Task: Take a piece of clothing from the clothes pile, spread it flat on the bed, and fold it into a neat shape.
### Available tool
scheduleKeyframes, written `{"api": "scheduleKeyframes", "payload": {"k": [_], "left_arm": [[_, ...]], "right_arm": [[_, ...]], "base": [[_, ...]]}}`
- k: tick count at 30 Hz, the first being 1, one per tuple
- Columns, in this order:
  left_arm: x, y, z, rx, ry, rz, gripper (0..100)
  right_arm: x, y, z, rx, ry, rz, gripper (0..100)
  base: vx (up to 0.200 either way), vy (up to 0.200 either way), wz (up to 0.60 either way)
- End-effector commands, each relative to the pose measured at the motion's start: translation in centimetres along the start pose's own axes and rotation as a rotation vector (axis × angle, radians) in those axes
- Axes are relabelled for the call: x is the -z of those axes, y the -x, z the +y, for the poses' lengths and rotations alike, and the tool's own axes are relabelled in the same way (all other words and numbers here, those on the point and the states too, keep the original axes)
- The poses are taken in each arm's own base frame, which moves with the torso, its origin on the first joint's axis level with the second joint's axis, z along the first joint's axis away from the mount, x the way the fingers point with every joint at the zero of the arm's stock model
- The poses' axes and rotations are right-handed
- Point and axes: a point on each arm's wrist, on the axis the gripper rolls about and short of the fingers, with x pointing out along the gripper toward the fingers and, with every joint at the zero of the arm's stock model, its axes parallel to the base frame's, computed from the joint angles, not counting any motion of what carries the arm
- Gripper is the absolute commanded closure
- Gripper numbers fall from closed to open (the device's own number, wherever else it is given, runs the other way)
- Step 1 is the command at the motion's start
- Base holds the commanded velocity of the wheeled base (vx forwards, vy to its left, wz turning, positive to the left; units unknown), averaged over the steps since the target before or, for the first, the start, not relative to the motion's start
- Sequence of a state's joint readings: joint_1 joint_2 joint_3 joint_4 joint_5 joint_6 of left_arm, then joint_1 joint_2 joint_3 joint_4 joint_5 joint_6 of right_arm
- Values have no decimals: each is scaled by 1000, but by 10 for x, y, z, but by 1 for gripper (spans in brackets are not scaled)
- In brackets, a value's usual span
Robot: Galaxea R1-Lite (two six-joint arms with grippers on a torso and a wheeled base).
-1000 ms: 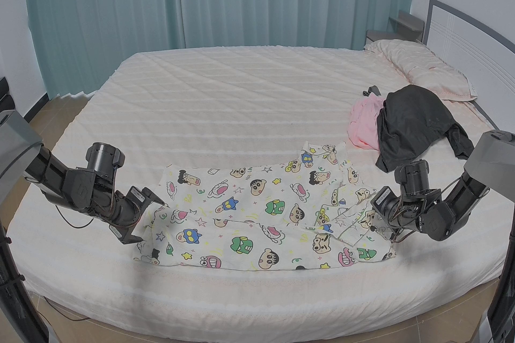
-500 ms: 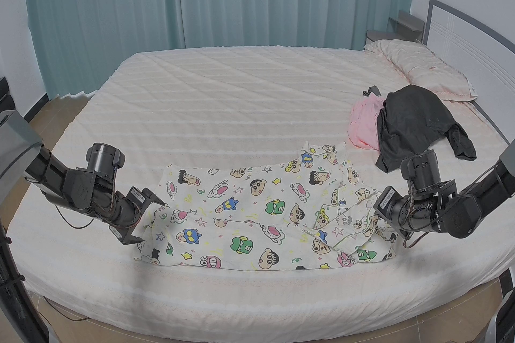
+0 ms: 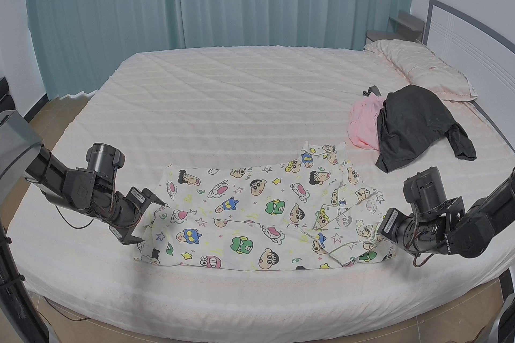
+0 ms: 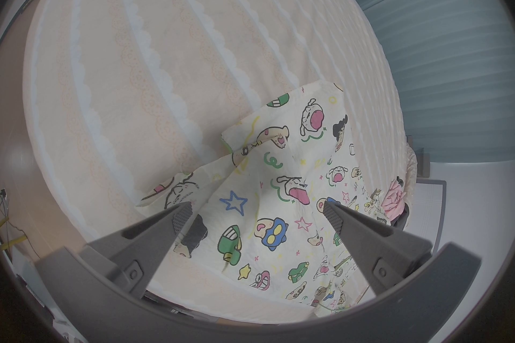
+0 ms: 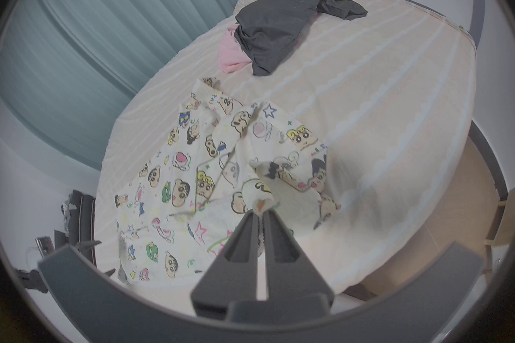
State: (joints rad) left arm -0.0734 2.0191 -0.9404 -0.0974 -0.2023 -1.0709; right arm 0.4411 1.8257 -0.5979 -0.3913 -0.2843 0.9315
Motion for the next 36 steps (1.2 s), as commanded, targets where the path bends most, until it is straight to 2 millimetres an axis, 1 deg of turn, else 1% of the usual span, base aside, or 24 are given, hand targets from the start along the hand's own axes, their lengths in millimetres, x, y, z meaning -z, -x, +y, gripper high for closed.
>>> {"api": "scheduleKeyframes", "payload": {"k": [1, 4, 6, 12, 13, 17, 18, 22, 26, 28, 29, 30, 33, 35, 36], "left_arm": [[0, 0, 0, -2, 0, 1, 0], [0, 0, 0, -2, 0, 1, 0], [0, 0, 0, 0, 0, 0, 0], [0, 0, 0, -2, 0, 1, 0], [0, 0, 0, -2, 0, 1, 0], [0, -1, 0, -3, 0, 2, 0], [0, -1, 1, -3, 0, 2, 0], [0, -1, 1, -3, 0, 2, 0], [1, -1, 0, -3, -2, 3, 0], [2, -1, 0, -4, -6, 6, 0], [2, -1, 0, -4, -6, 6, 0], [2, -1, 0, -4, -4, 6, 0], [3, -1, 1, -3, -6, 10, 0], [3, 0, 0, -1, -6, 8, 0], [3, 0, 0, -1, -6, 8, 0]], "right_arm": [[7, 9, -3, -8, 21, 6, 100], [13, 14, -2, -20, 36, 18, 100], [18, 14, -4, -13, 47, 32, 100], [23, 14, -8, 2, 54, 49, 100], [23, 14, -9, 4, 55, 52, 0], [25, 16, -11, 8, 63, 56, 0], [29, 21, -12, -3, 75, 63, 0], [28, 24, -11, -15, 73, 58, 0], [24, 20, 4, -62, 70, 56, 0], [25, 12, 13, -80, 73, 76, 0], [26, 12, 14, -82, 74, 78, 0], [29, -1, 23, -86, 81, 99, 0], [38, -19, 40, -92, 103, 118, 0], [43, -24, 49, -110, 116, 129, 0], [43, -24, 49, -110, 116, 129, 0]], "base": [[0, 0, 0], [0, 0, 0], [0, 0, 0], [0, 0, 0], [0, 0, 0], [0, 0, 0], [0, 0, 0], [0, 0, 0], [0, 0, 0], [0, 0, 0], [0, 0, 0], [0, 0, 0], [0, 0, 0], [0, 0, 0], [0, 0, 0]]}}
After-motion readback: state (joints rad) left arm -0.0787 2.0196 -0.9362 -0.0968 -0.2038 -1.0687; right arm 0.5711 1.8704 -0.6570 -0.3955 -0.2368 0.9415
